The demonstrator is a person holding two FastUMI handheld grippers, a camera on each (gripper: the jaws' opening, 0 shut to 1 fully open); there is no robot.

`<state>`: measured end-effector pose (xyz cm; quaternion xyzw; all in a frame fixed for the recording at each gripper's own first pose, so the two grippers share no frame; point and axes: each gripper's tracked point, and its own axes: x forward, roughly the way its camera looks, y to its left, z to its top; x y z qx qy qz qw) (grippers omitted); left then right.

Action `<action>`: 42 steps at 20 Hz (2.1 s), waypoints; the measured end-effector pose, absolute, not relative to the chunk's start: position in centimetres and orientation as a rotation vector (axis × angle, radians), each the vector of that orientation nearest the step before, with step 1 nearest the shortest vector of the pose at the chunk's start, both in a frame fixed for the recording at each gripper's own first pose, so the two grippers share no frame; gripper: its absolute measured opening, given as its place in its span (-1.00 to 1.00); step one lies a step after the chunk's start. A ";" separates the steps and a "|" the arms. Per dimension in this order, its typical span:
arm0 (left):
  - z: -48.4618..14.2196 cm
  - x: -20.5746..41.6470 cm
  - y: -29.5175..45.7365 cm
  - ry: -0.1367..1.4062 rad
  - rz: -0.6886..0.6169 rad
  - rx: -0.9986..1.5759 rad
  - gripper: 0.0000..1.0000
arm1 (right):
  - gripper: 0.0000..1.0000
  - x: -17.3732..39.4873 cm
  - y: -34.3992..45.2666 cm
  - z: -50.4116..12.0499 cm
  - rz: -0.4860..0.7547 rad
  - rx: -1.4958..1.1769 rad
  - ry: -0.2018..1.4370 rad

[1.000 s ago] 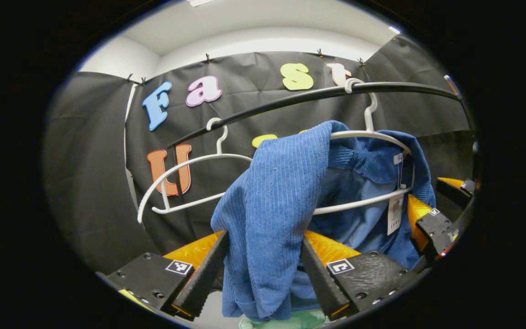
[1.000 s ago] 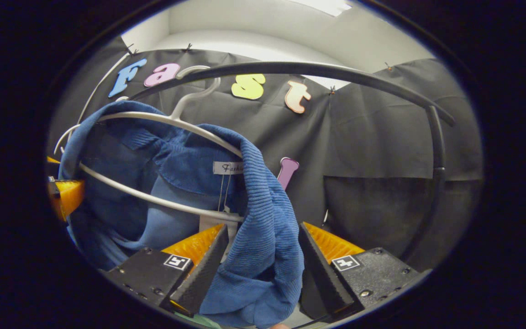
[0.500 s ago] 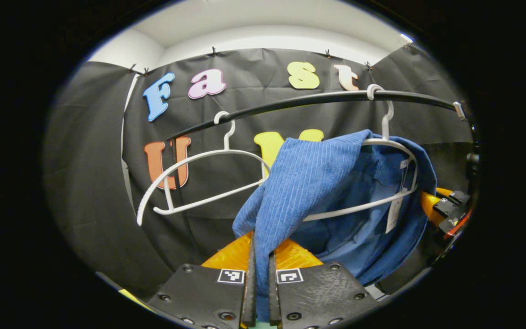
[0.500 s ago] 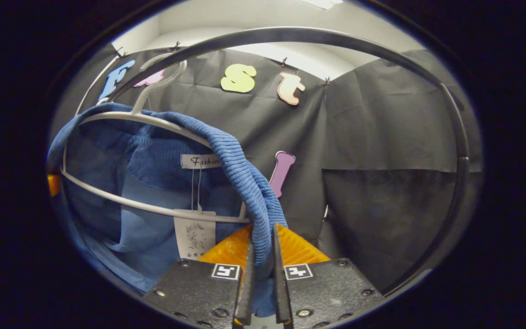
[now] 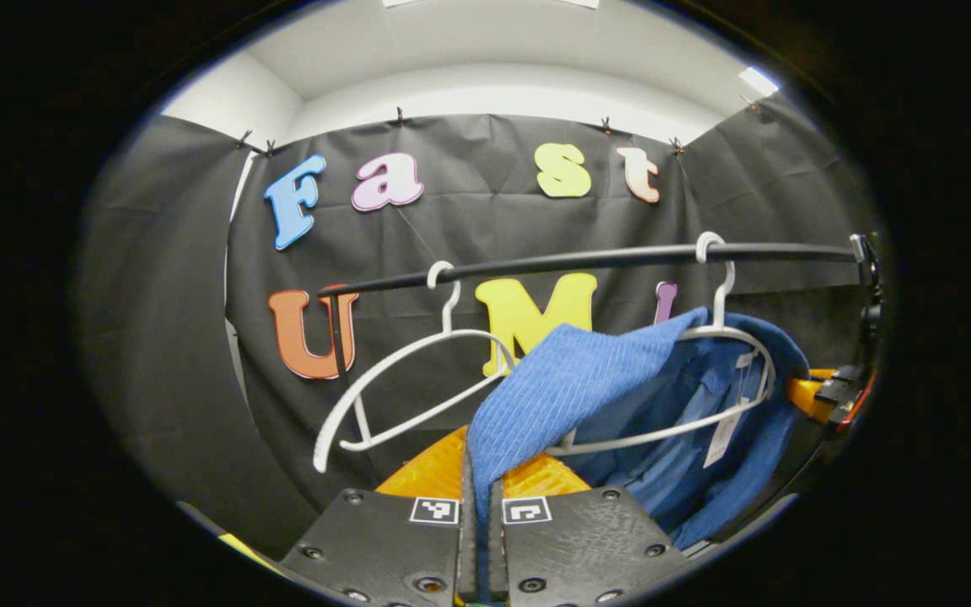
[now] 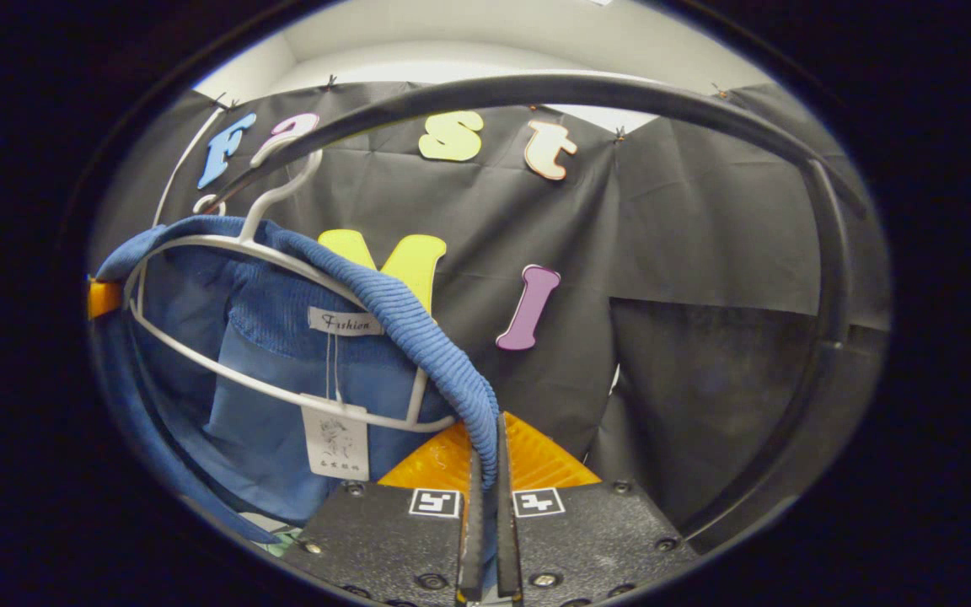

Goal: Grasp the clothes on the hanger with both hands and then place them into the laundry hamper below.

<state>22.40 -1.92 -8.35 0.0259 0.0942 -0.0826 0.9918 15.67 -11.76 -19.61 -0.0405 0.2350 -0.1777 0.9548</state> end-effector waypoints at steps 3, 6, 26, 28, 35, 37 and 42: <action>-7.0 23.0 -1.3 0.186 -0.188 0.056 -0.91 | -0.80 15.2 -12.1 -17.4 -0.349 -0.072 0.466; -6.4 23.0 -1.6 0.198 -0.242 0.056 -0.99 | -0.80 14.4 -12.2 -16.4 -0.332 -0.062 0.471; -3.8 25.0 -1.5 0.465 -0.598 -0.237 -0.81 | -0.80 12.5 -10.6 -14.2 -0.180 0.095 0.511; -4.2 24.9 -1.6 0.501 -0.624 -0.239 -0.91 | -0.80 12.4 -10.3 -14.3 -0.165 0.157 0.516; -6.4 26.4 -0.2 0.575 -0.649 -0.058 -0.89 | -0.81 11.4 -9.6 -13.1 -0.094 0.186 0.490; -7.2 26.5 0.8 0.570 -0.611 0.086 -0.90 | -0.80 11.2 -9.8 -12.5 -0.090 0.173 0.482; -9.3 26.1 -0.8 0.581 -0.637 0.010 -0.89 | -0.80 10.8 -10.4 -13.7 -0.111 0.205 0.503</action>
